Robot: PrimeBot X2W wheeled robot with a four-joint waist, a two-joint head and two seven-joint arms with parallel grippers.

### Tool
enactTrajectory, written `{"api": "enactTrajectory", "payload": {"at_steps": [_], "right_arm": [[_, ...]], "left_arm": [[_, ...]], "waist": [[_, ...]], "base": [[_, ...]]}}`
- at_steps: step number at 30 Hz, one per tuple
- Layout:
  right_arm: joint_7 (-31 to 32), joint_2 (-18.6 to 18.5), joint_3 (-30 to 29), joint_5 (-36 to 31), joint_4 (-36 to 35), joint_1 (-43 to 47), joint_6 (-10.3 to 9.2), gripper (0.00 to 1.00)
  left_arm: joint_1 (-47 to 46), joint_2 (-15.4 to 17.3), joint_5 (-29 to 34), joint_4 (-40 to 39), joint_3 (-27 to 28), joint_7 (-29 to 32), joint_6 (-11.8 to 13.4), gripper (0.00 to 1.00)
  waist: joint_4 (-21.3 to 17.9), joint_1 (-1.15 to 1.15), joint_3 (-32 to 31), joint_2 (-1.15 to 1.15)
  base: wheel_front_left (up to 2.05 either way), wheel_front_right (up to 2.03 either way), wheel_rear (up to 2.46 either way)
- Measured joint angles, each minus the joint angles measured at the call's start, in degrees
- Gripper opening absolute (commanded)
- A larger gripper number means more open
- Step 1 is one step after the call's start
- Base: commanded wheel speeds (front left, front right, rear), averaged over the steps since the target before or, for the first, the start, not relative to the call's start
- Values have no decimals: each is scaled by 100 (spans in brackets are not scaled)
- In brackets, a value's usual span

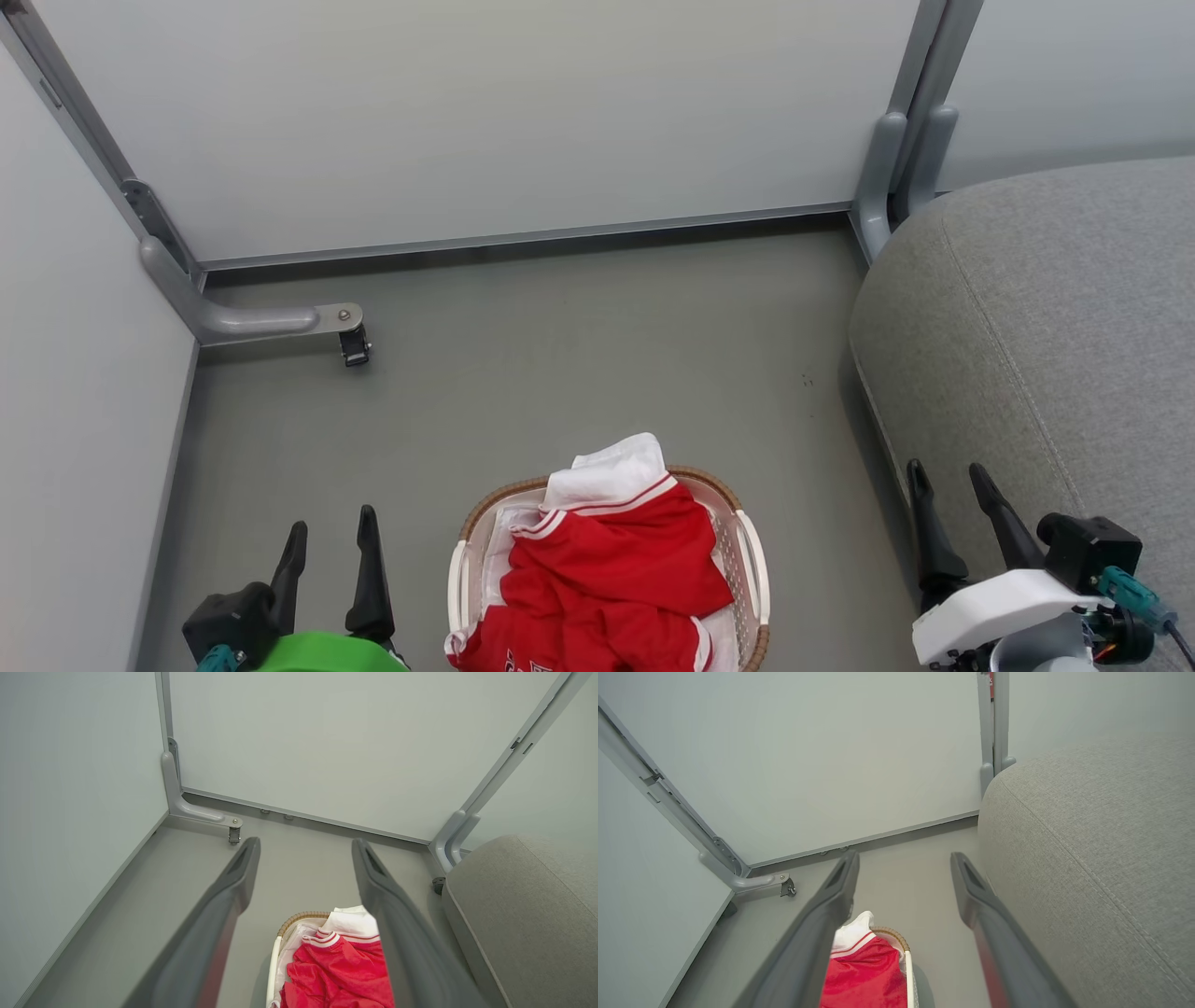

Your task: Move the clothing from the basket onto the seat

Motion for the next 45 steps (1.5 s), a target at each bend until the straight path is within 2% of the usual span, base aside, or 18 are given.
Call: {"api": "enactTrajectory", "payload": {"at_steps": [28,45], "right_arm": [[-299,-11,105,-1088,96,77,1,100],[-299,-12,111,-1087,100,79,1,100]], "left_arm": [[83,8,964,133,-176,-298,75,100],[83,9,971,208,-200,-302,75,100]], "waist": [[29,0,24,0],[29,0,69,0]], "base": [[0,0,0],[0,0,0]]}}
